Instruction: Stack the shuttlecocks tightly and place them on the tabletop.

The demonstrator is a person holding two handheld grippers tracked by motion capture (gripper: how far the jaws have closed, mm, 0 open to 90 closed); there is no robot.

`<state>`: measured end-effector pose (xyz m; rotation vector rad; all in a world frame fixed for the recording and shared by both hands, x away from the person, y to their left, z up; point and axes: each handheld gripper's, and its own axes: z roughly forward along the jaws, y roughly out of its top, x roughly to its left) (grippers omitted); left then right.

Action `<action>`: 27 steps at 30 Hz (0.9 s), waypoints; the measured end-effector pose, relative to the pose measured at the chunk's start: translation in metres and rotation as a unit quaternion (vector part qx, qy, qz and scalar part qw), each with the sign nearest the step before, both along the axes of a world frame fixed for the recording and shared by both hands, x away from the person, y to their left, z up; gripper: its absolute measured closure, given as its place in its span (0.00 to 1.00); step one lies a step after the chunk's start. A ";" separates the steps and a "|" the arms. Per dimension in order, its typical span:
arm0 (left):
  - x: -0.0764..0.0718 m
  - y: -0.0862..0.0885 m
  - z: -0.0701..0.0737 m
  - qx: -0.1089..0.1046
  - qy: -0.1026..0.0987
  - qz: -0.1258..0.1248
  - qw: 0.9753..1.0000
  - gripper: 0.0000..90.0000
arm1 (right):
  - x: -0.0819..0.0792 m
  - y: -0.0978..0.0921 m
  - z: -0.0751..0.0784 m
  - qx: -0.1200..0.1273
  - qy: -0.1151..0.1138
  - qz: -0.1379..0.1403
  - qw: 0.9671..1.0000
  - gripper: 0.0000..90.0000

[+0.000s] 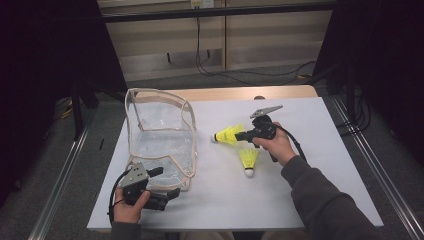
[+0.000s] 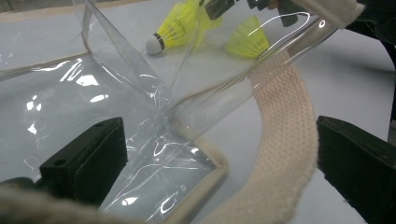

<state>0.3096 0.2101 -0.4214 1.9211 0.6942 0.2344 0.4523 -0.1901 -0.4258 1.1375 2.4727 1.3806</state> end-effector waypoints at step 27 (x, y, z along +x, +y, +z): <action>0.000 0.000 0.000 -0.002 -0.001 0.000 1.000 0.04 | 0.005 0.003 -0.011 -0.022 0.020 -0.001 1.000 0.97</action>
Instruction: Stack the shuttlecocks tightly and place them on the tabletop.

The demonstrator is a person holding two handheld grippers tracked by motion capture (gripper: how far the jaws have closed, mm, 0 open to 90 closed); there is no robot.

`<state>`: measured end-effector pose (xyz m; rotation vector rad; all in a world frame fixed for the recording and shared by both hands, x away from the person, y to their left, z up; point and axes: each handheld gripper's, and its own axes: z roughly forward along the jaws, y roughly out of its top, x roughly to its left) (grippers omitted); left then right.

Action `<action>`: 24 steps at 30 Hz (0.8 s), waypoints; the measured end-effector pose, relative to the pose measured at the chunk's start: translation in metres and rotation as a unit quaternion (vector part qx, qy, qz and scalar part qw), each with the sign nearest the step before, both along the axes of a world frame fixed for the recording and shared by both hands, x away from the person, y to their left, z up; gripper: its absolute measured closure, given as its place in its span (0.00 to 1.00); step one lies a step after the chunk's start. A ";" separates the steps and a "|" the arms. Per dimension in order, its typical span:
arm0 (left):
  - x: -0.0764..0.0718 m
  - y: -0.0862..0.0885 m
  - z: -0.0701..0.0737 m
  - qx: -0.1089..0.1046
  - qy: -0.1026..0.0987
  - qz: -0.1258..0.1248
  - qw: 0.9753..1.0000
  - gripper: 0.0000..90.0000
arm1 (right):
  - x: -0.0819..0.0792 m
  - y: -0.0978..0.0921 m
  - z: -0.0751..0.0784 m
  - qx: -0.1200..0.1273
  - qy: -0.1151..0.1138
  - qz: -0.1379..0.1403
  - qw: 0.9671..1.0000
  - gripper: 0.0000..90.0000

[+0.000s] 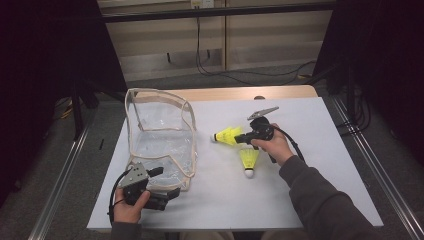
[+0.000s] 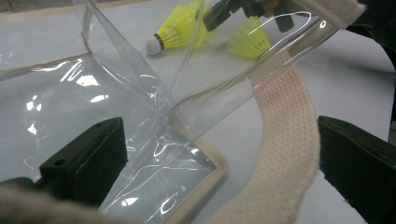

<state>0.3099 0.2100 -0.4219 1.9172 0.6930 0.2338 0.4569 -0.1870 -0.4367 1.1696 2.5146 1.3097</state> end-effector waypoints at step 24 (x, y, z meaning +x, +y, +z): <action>0.000 0.000 0.000 0.000 0.001 0.001 1.000 0.04 | -0.004 -0.006 0.012 -0.004 -0.021 -0.012 1.000 0.67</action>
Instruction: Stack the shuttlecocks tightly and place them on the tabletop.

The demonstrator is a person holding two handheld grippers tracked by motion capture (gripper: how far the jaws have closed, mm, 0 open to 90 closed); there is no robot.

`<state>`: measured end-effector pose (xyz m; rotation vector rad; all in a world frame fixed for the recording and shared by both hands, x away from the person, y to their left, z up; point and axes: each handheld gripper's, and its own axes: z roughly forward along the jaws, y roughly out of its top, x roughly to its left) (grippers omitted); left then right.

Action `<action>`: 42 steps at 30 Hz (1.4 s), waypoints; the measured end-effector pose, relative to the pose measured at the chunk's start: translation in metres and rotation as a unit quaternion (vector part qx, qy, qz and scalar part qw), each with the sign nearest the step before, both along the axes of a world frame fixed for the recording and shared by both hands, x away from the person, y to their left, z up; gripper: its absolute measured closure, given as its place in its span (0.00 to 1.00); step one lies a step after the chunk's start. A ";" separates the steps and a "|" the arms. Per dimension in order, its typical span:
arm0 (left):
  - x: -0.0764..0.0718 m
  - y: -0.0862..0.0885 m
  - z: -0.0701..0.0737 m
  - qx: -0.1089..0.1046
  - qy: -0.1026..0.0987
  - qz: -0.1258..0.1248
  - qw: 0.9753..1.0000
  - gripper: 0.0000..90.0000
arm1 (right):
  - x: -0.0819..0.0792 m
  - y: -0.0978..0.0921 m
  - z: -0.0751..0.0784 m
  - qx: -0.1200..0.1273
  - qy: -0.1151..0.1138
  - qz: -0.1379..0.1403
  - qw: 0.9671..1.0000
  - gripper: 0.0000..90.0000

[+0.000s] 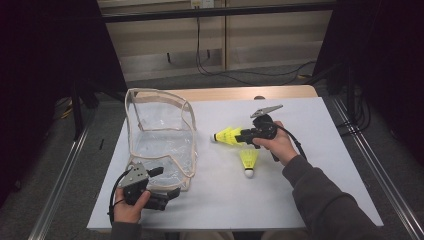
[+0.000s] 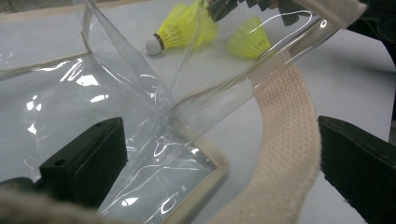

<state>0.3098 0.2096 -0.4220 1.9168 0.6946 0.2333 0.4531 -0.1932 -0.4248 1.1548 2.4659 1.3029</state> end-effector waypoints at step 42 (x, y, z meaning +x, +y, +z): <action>-0.001 -0.001 0.000 0.007 -0.002 0.000 1.000 0.04 | -0.053 -0.046 0.015 0.009 -0.021 -0.015 1.000 0.24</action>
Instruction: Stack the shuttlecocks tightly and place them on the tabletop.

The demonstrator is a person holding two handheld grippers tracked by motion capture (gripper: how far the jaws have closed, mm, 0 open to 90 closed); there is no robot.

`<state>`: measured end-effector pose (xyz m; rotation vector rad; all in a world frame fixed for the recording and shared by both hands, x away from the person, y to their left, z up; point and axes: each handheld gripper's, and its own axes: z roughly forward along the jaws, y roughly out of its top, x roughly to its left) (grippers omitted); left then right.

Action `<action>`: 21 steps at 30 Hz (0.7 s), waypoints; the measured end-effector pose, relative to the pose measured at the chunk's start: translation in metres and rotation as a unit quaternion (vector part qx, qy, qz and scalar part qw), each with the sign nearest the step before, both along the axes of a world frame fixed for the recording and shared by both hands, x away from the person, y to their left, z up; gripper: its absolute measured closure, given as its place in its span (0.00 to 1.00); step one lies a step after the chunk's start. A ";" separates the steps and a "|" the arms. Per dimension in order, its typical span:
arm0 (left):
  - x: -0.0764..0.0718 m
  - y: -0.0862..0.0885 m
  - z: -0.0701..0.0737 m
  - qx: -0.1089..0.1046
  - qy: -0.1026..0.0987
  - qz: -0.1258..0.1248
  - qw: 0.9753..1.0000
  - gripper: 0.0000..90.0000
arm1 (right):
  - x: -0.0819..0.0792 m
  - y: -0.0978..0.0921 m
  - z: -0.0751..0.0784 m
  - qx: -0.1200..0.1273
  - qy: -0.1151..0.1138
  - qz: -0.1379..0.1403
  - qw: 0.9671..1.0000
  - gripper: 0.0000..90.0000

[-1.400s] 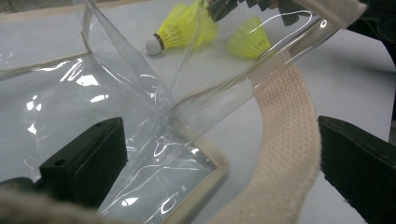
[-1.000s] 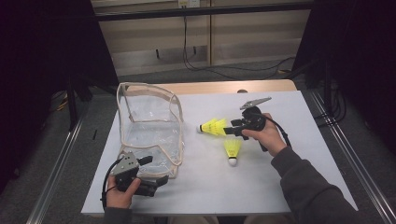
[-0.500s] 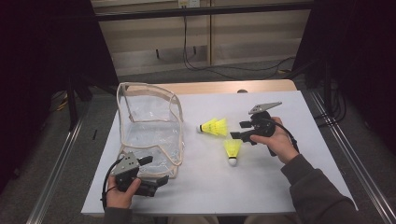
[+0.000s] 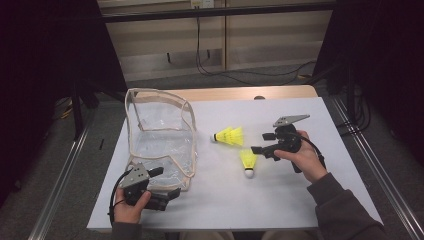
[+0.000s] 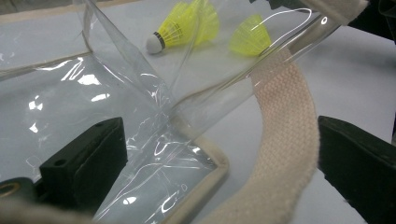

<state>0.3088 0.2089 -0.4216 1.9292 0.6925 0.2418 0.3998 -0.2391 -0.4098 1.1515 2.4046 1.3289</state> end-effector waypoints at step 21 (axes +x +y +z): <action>0.000 0.000 0.000 0.001 0.000 0.001 1.000 0.04 | -0.011 0.006 -0.003 0.004 -0.012 0.016 1.000 0.13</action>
